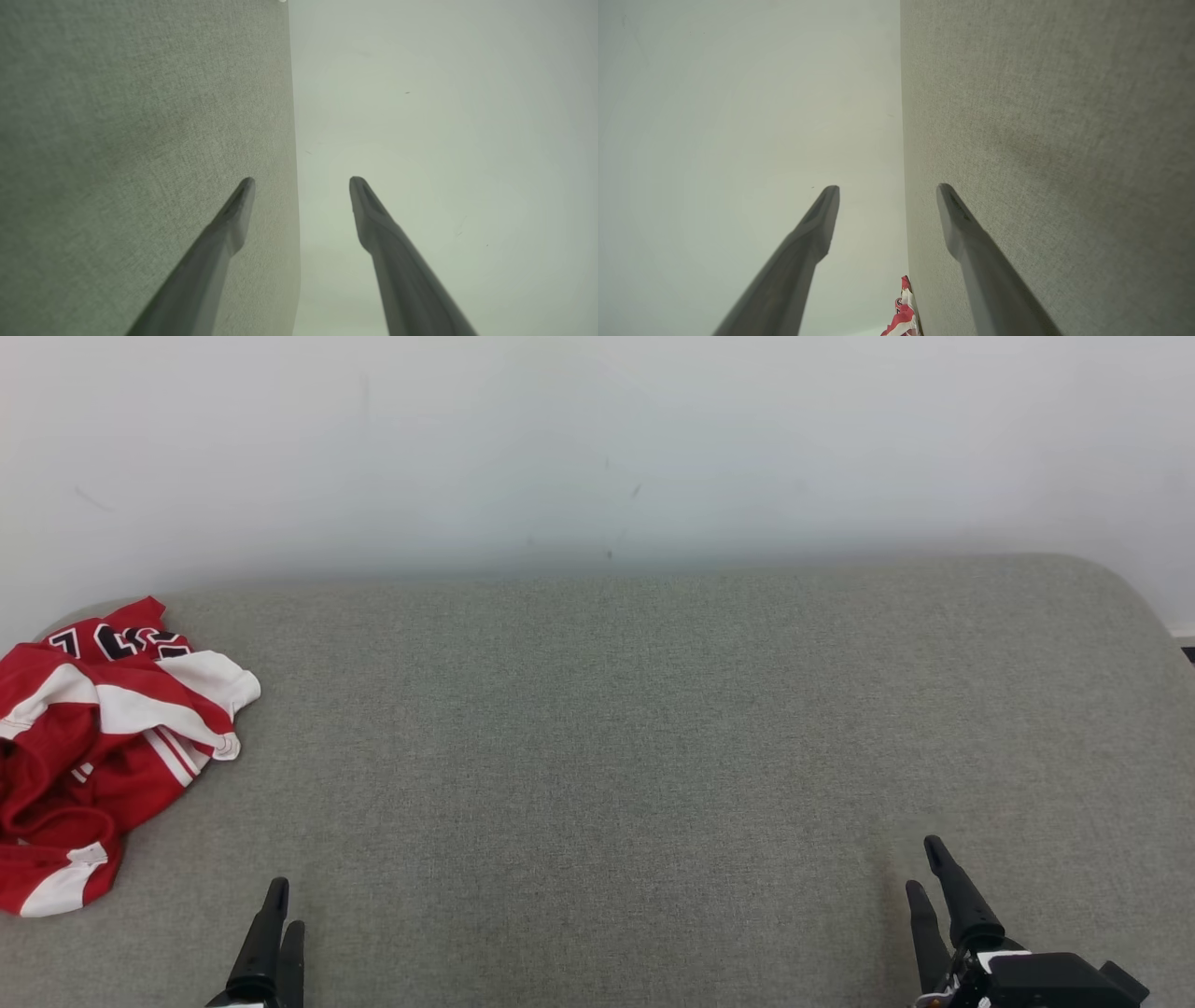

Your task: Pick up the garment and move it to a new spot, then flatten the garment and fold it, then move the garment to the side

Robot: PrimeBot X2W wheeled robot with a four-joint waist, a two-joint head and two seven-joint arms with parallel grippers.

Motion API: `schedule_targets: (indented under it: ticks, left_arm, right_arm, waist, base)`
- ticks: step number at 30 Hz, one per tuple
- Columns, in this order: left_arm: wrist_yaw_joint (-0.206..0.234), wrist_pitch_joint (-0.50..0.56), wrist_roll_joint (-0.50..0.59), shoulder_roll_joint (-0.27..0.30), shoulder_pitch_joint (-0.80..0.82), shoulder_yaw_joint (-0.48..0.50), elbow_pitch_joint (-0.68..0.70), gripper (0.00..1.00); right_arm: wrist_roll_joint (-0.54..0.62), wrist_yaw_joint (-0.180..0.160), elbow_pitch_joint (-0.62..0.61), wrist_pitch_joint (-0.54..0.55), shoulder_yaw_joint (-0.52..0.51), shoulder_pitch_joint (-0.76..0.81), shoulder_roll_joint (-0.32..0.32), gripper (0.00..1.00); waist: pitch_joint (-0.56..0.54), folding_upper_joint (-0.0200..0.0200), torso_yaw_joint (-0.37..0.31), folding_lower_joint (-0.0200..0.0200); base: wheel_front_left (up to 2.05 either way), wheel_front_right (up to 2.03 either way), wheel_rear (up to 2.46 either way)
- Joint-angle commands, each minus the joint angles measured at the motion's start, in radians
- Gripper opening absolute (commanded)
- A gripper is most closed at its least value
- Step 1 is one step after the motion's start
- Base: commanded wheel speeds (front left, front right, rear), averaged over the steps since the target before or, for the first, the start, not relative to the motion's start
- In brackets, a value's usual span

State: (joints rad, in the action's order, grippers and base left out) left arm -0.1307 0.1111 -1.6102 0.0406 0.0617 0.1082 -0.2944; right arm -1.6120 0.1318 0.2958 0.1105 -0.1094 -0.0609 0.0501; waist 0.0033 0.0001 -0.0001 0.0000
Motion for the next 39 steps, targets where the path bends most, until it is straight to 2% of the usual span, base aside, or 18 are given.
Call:
schedule_targets:
  ticks: [1, 8, 16, 32, 39]
  left_arm:
    - [0.000, -0.011, 0.006, 0.003, 0.014, -0.002, 0.017, 1.00]
    - [0.000, -0.042, 0.027, 0.004, 0.006, -0.004, 0.025, 1.00]
    - [0.006, -0.079, 0.130, 0.005, 0.001, -0.002, 0.034, 1.00]
    - [0.066, -0.149, 0.446, 0.007, -0.018, -0.041, 0.102, 1.00]
    - [0.086, -0.174, 0.627, 0.007, -0.026, -0.076, 0.116, 1.00]
  right_arm:
    - [0.004, 0.000, -0.021, -0.011, 0.010, -0.017, 0.001, 1.00]
    - [0.020, 0.000, -0.038, -0.042, 0.034, -0.016, 0.001, 1.00]
    - [0.105, 0.000, -0.060, -0.079, 0.051, -0.017, 0.001, 1.00]
    - [0.364, -0.001, -0.052, -0.149, 0.061, -0.022, 0.001, 1.00]
    - [0.499, -0.001, -0.064, -0.174, 0.070, -0.018, 0.001, 1.00]
  waist:
    - [0.000, -0.0001, 0.000, 0.0000]
    - [0.001, -0.0001, 0.000, 0.0000]
    - [0.001, -0.0001, 0.002, 0.0000]
    - [-0.004, -0.0001, 0.008, 0.0000]
    - [-0.005, -0.0001, 0.013, 0.0000]
  base:
    - [0.00, 0.00, 0.00]
    - [0.00, 0.00, 0.00]
    - [0.00, 0.00, 0.00]
    - [0.00, 0.00, 0.00]
    - [0.00, 0.00, 0.00]
